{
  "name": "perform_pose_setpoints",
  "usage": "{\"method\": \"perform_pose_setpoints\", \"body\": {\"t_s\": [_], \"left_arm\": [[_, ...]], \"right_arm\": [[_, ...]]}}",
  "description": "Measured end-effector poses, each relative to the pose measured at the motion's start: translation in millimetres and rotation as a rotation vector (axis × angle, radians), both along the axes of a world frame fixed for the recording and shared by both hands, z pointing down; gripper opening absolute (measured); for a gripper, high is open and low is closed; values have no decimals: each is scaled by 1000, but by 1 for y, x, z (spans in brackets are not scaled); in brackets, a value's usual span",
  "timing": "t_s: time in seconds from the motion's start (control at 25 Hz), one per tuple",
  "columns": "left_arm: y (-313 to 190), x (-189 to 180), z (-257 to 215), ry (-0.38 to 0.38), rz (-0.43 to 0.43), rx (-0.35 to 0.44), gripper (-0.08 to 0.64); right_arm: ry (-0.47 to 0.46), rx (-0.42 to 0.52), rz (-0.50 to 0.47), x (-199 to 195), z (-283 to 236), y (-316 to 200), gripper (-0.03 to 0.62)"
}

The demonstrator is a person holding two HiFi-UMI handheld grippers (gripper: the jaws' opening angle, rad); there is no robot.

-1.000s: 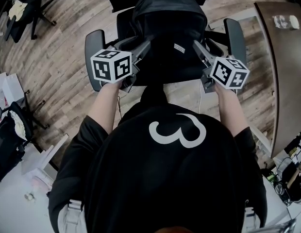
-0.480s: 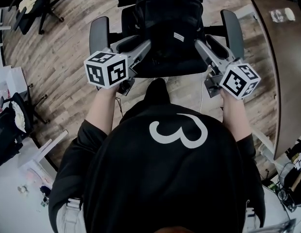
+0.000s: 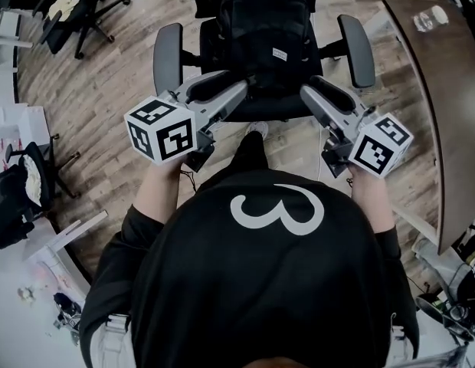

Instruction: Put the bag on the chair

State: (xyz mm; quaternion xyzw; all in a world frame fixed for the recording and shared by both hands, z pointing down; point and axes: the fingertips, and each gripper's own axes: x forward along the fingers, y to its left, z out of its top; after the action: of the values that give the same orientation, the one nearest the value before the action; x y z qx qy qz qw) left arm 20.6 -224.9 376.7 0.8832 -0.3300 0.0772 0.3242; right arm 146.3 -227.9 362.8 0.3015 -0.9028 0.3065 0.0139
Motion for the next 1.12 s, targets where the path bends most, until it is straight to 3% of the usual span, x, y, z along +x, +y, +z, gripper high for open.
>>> {"method": "perform_pose_setpoints", "body": {"t_s": [0.08, 0.24, 0.64, 0.84, 1.12], "left_arm": [[18, 3, -15, 18, 5, 26, 175], [53, 13, -40, 14, 39, 81, 164], [126, 44, -83, 72, 85, 165, 59], [156, 56, -102, 49, 99, 234, 19], [184, 64, -112, 15, 114, 268, 15]], "right_arm": [[30, 44, 3, 0, -11, 19, 75], [14, 85, -27, 3, -25, 49, 47], [-85, 107, -43, 20, -67, 111, 31], [-94, 148, -71, 15, -85, 142, 26], [-57, 186, -87, 14, -91, 170, 25]]}}
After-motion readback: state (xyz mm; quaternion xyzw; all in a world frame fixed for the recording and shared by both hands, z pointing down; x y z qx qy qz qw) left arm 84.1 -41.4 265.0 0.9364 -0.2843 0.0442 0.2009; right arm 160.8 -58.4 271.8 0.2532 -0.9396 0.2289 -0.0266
